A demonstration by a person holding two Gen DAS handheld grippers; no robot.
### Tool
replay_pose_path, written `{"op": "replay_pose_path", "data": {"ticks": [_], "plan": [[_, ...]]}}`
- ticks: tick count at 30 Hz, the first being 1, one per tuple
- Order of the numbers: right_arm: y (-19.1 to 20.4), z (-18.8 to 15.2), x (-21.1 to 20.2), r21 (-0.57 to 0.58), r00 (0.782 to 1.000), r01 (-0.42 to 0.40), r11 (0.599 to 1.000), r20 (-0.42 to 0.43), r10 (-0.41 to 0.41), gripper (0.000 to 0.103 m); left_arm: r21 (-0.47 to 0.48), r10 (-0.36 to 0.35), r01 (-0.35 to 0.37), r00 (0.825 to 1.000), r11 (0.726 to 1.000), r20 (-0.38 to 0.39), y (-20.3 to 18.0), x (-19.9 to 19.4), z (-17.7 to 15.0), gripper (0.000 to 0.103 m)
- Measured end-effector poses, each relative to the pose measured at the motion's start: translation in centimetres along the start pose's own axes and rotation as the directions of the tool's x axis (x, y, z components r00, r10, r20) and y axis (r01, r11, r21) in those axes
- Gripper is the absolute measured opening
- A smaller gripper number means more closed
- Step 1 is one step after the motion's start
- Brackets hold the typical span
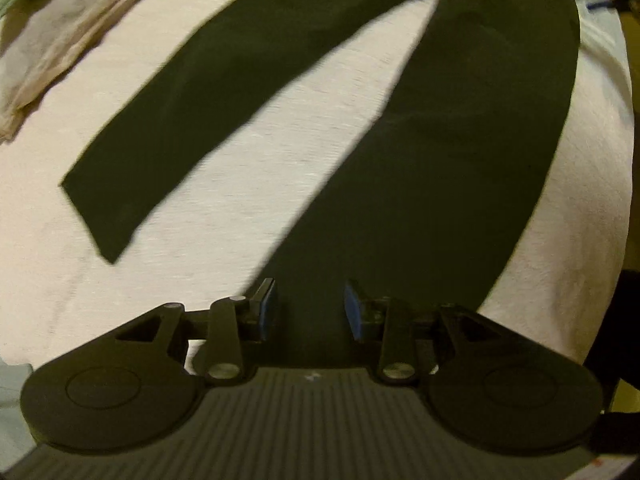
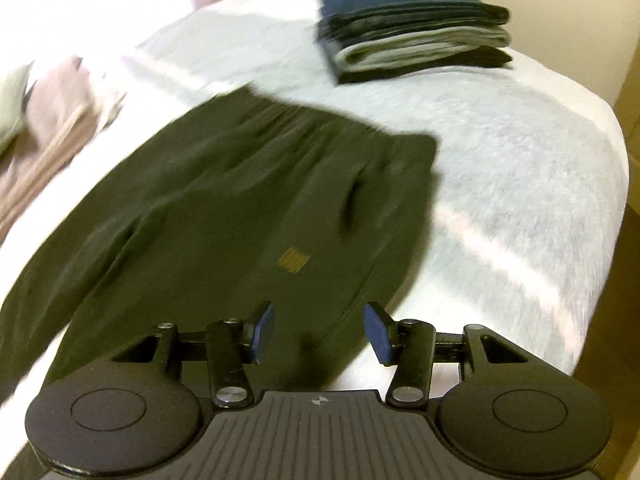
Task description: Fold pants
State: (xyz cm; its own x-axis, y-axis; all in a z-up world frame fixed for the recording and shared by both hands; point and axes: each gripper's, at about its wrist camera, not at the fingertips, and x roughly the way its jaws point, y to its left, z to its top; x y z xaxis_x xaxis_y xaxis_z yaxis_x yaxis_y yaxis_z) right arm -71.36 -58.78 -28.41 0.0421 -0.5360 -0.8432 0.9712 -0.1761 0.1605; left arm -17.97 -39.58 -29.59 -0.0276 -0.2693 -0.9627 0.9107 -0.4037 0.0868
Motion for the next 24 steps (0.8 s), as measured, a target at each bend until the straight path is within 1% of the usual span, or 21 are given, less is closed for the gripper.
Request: {"op": "replay_pose_path", "data": {"ticks": [3, 5, 7, 8, 9, 11, 14, 16, 19, 22, 23, 24], "plan": [[-4.0, 3.5, 3.2, 0.056, 1.0, -0.014, 0.998, 0.011, 0.014, 0.047, -0.016, -0.007, 0.006, 0.999, 1.0, -0.044, -3.1, 1.4, 1.5, 0.031], [-6.4, 5.3, 5.1, 0.095, 0.999, -0.037, 0.995, 0.016, 0.036, 0.047, -0.01, 0.003, -0.003, 0.998, 1.0, -0.059, -5.3, 2.5, 2.5, 0.031], [-8.2, 6.7, 7.2, 0.112, 0.998, -0.056, 0.992, -0.005, 0.057, 0.046, -0.023, -0.001, 0.0, 0.997, 1.0, -0.072, -7.3, 3.3, 3.5, 0.031], [-8.9, 7.1, 8.1, 0.105, 0.997, -0.066, 0.992, -0.031, 0.07, 0.028, -0.029, -0.004, 0.002, 0.997, 1.0, -0.077, -8.2, 3.6, 3.9, 0.032], [-9.4, 7.4, 8.6, 0.082, 0.997, -0.064, 0.995, -0.041, 0.067, 0.019, -0.032, -0.008, 0.005, 0.997, 0.999, -0.079, -9.1, 3.8, 4.3, 0.032], [-10.1, 7.8, 9.4, 0.063, 0.994, -0.078, 0.995, -0.069, 0.082, 0.019, -0.023, -0.025, 0.023, 0.996, 0.999, -0.083, -10.7, 4.0, 5.2, 0.032], [-10.1, 7.7, 8.8, 0.055, 0.991, -0.094, 0.994, -0.085, 0.099, 0.019, 0.026, -0.027, 0.028, 0.998, 0.999, -0.058, -12.4, 3.2, 6.5, 0.034], [-9.8, 7.8, 7.7, 0.051, 0.993, -0.092, 0.994, -0.076, 0.095, 0.02, 0.022, -0.034, 0.035, 0.999, 0.999, -0.029, -12.5, 2.4, 7.7, 0.038], [-8.7, 8.4, 5.0, -0.029, 0.998, -0.06, 0.998, -0.035, 0.059, 0.024, 0.005, -0.041, 0.041, 0.999, 0.999, 0.016, -12.0, 1.7, 9.7, 0.039], [-7.3, 9.8, 2.6, -0.12, 0.997, -0.066, 0.99, 0.021, 0.069, 0.033, -0.01, -0.047, 0.048, 0.995, 0.999, 0.088, -11.7, 1.4, 12.2, 0.04], [-6.8, 10.3, 2.2, -0.151, 0.997, -0.067, 0.986, 0.034, 0.073, 0.037, -0.014, -0.05, 0.051, 0.993, 0.999, 0.109, -11.7, 1.4, 13.1, 0.04], [-6.3, 10.8, 1.8, -0.188, 0.995, -0.079, 0.979, 0.042, 0.089, 0.04, -0.015, -0.053, 0.055, 0.991, 0.998, 0.126, -11.9, 1.4, 14.2, 0.04]]}}
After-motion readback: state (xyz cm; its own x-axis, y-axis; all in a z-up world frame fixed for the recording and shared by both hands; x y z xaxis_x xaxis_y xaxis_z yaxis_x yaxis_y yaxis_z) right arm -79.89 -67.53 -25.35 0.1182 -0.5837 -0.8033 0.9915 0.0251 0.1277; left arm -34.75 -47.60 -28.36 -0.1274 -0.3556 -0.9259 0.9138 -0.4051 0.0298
